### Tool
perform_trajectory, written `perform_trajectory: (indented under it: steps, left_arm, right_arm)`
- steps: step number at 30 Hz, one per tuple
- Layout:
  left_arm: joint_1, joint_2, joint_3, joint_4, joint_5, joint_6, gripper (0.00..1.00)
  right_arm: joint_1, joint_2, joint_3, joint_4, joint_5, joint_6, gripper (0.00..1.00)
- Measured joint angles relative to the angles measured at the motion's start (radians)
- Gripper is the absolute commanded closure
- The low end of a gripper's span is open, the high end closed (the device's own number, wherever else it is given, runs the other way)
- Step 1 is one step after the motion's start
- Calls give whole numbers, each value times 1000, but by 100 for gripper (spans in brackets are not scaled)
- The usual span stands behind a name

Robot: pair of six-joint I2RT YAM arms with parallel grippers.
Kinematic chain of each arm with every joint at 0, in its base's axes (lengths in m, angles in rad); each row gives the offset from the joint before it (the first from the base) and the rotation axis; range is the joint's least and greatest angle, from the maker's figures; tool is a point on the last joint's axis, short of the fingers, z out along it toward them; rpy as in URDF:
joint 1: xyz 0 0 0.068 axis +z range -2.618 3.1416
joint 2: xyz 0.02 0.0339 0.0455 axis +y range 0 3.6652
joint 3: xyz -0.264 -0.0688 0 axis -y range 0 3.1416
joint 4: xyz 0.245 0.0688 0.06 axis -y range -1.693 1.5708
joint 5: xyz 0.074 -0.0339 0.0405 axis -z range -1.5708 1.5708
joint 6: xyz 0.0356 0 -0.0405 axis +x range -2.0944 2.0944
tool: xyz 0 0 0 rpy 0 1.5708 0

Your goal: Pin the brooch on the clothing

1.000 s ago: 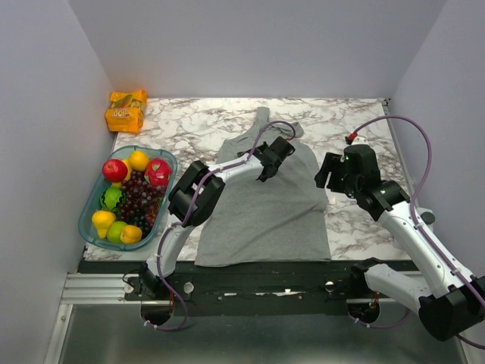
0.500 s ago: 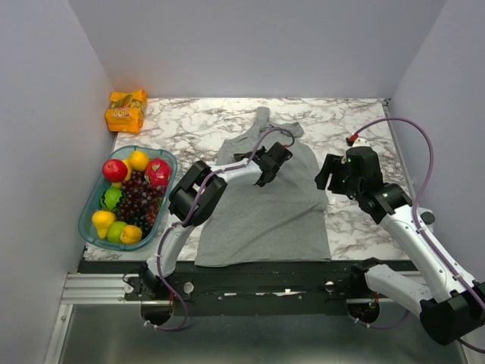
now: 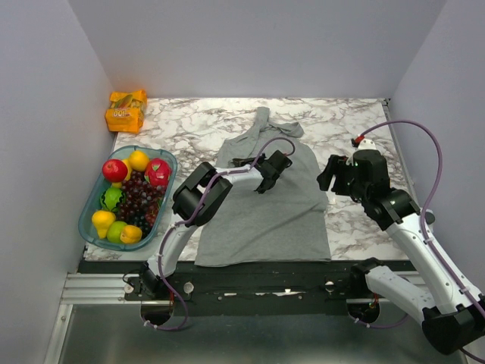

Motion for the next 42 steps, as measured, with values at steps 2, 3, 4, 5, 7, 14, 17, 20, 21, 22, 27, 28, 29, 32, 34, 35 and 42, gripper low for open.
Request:
perform_trajectory:
  steps: [2,3,4,5,7,14,17,20,21,22,27,28,29,32,34,35,42]
  left_arm:
    - [-9,0,-2,6,-5,2,100]
    - [-16,0,-4,12,-5,5,100]
    - [-23,0,-6,16,-6,8,100]
    - [-28,0,-8,17,-8,9,100]
    - [-43,0,-14,19,-12,11,100]
    - [-68,0,-17,-2,-12,-17,100]
    - [-68,-10,-17,-30,4,-49,100]
    - [-68,-33,-16,-65,39,-88,100]
    - [-68,-43,-14,-79,56,-102,100]
    - [-68,-51,-13,-87,70,-114,100]
    - [-68,-98,13,-147,159,-190,100]
    - [-68,-108,17,-152,174,-203,100]
    - [-68,-116,19,-157,189,-214,100]
    - [-66,-131,25,-175,224,-243,100]
    - [-65,-138,26,-183,249,-261,100]
    - [-63,-141,25,-188,264,-270,100]
    - [-52,-193,13,-193,373,-325,100]
  right_arm:
    - [0,-6,0,-3,0,-3,22]
    - [0,-10,0,-5,0,-4,22]
    - [0,-12,0,-6,0,-4,22]
    - [0,-13,0,-8,0,-5,22]
    - [0,-15,0,-12,0,-4,22]
    - [0,-15,-3,-17,0,-4,22]
    - [0,-15,-13,-17,0,-4,22]
    - [0,-13,-23,-17,0,-3,22]
    - [0,-12,-25,-17,-1,-3,22]
    - [0,-10,-27,-16,-3,-2,22]
    - [0,8,-35,-11,-17,7,22]
    - [0,12,-36,-11,-19,8,22]
    - [0,15,-37,-10,-22,8,22]
    - [0,19,-41,-10,-26,11,22]
    - [0,21,-43,-9,-27,14,22]
    - [0,21,-44,-8,-29,14,22]
    - [0,48,-58,6,-39,16,22]
